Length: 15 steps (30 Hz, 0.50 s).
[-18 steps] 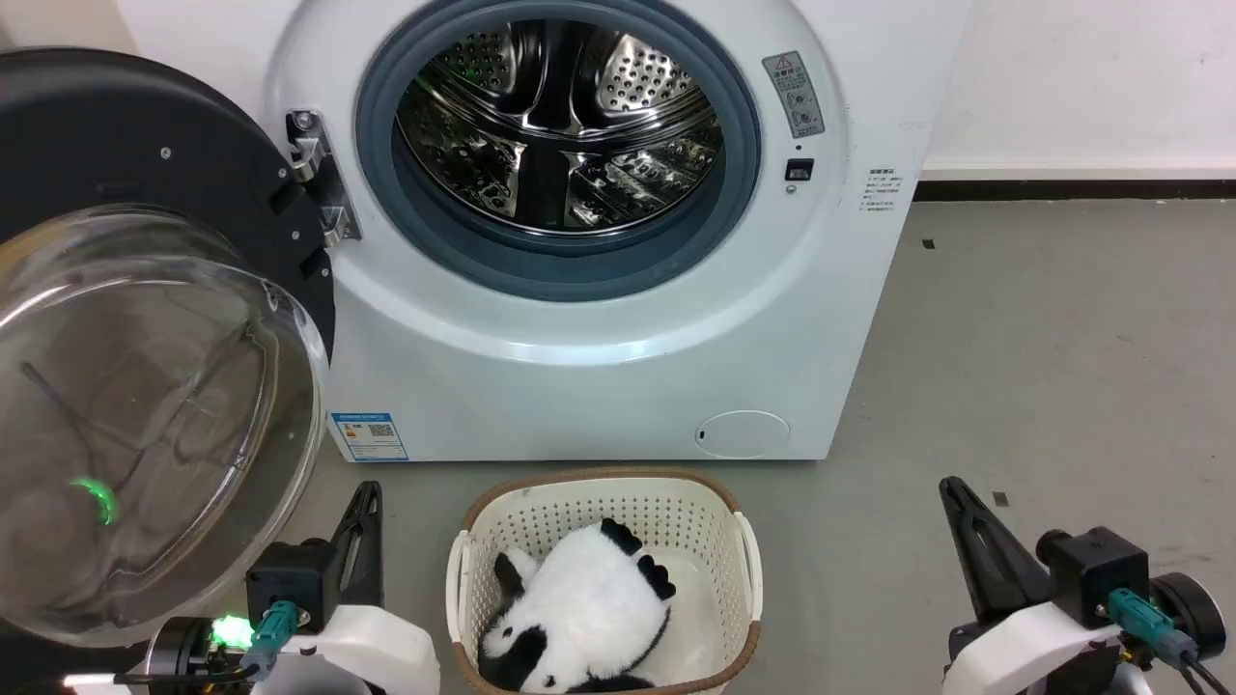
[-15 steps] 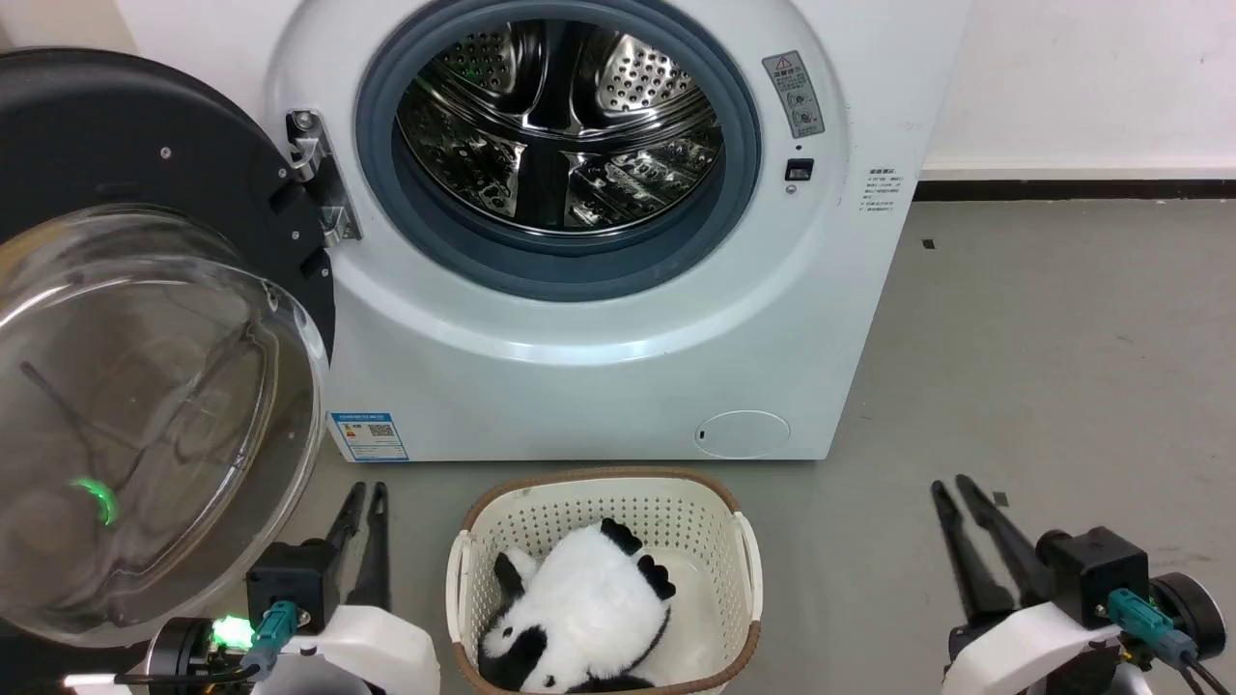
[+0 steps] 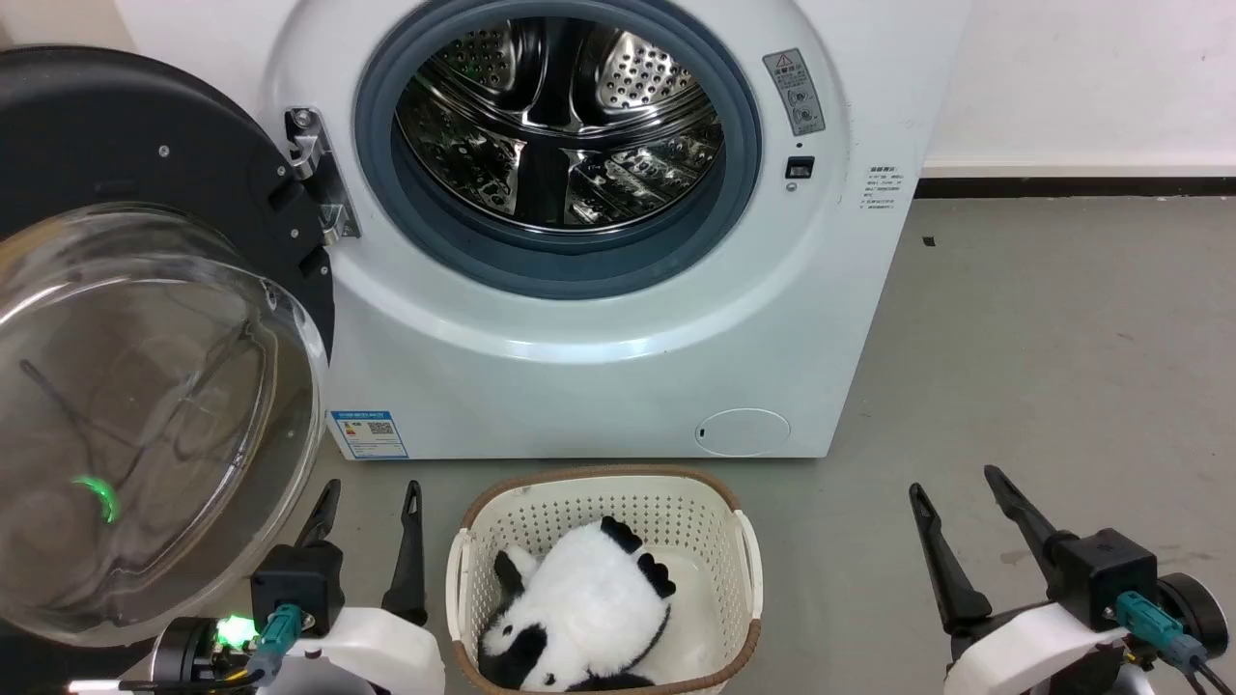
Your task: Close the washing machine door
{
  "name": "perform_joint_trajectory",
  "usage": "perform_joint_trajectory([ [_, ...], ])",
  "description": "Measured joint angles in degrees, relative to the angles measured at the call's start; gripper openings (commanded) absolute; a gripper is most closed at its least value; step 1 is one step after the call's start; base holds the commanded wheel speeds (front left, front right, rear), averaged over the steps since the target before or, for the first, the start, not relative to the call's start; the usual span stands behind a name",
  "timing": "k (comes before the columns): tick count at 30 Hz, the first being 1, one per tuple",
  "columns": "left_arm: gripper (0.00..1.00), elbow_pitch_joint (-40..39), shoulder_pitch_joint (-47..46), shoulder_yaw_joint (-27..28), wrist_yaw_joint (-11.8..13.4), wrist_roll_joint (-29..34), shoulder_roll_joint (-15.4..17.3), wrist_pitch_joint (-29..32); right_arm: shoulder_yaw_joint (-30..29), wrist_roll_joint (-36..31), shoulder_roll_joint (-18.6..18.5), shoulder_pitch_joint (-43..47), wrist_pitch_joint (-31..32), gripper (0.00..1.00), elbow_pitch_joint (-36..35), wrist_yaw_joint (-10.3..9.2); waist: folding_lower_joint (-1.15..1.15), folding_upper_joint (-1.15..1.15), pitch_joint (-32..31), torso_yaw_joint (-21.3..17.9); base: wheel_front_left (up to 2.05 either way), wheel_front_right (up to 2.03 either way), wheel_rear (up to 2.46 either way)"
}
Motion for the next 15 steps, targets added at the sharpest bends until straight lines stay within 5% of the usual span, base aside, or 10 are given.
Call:
perform_joint_trajectory([
  [15,1.00,-0.16,0.33,-0.43,0.66,-1.09,-0.01,-1.74,0.24,0.44,0.00,0.13,-1.61,1.00,-0.15,0.00,0.00,0.00,-0.05,1.45,0.00,0.00,0.00],
])
